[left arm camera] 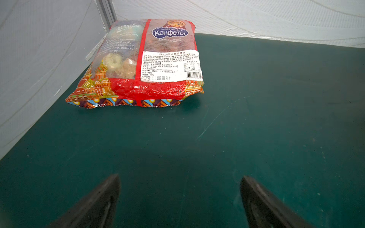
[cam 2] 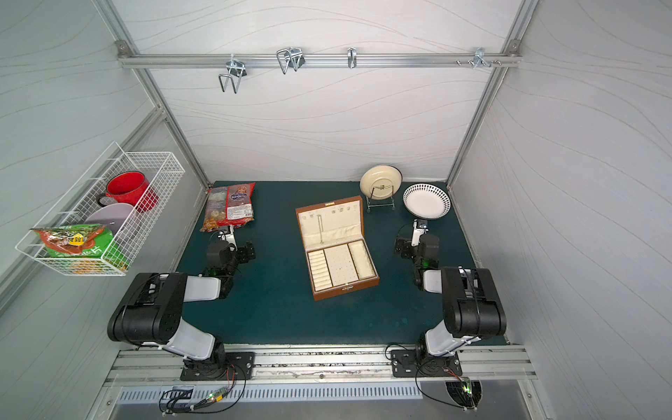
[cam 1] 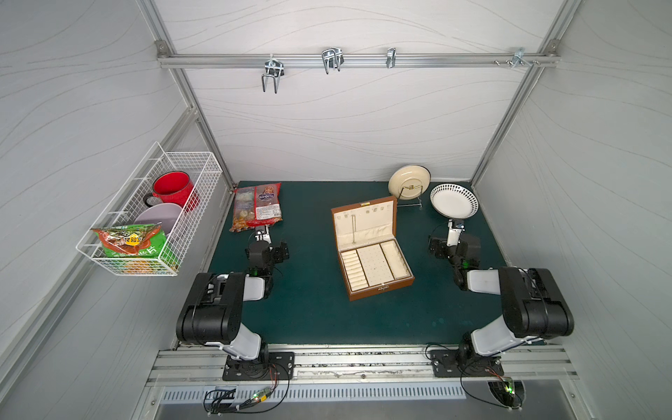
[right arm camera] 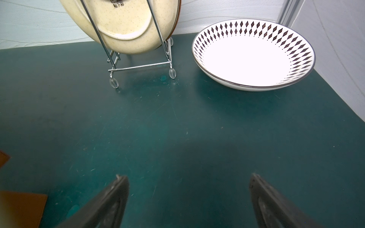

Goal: Put jewelry chain into jewelry box
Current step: Reset both arms

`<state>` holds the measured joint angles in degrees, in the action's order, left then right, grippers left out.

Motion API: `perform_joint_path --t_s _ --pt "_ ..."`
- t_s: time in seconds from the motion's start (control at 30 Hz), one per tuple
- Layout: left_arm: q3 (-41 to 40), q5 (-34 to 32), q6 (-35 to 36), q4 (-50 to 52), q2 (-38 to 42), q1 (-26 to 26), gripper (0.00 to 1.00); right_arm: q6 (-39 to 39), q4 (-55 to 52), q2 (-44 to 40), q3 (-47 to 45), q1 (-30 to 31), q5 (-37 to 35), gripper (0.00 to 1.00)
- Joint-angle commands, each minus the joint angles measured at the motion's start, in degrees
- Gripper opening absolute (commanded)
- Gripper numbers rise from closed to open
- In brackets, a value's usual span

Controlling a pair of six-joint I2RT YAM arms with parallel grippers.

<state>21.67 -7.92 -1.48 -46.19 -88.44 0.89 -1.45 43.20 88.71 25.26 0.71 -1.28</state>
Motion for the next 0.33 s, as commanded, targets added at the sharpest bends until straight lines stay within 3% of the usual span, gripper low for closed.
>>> perform_joint_path --t_s 0.0,0.3 --pt "1.79 0.0 0.78 -3.11 -0.5 -0.36 1.0 0.05 -0.01 0.41 0.63 -0.34 -0.74 0.99" --pt "1.83 -0.09 0.86 -2.99 -0.5 -0.52 1.0 0.04 0.0 0.45 0.67 -0.27 -0.74 0.99"
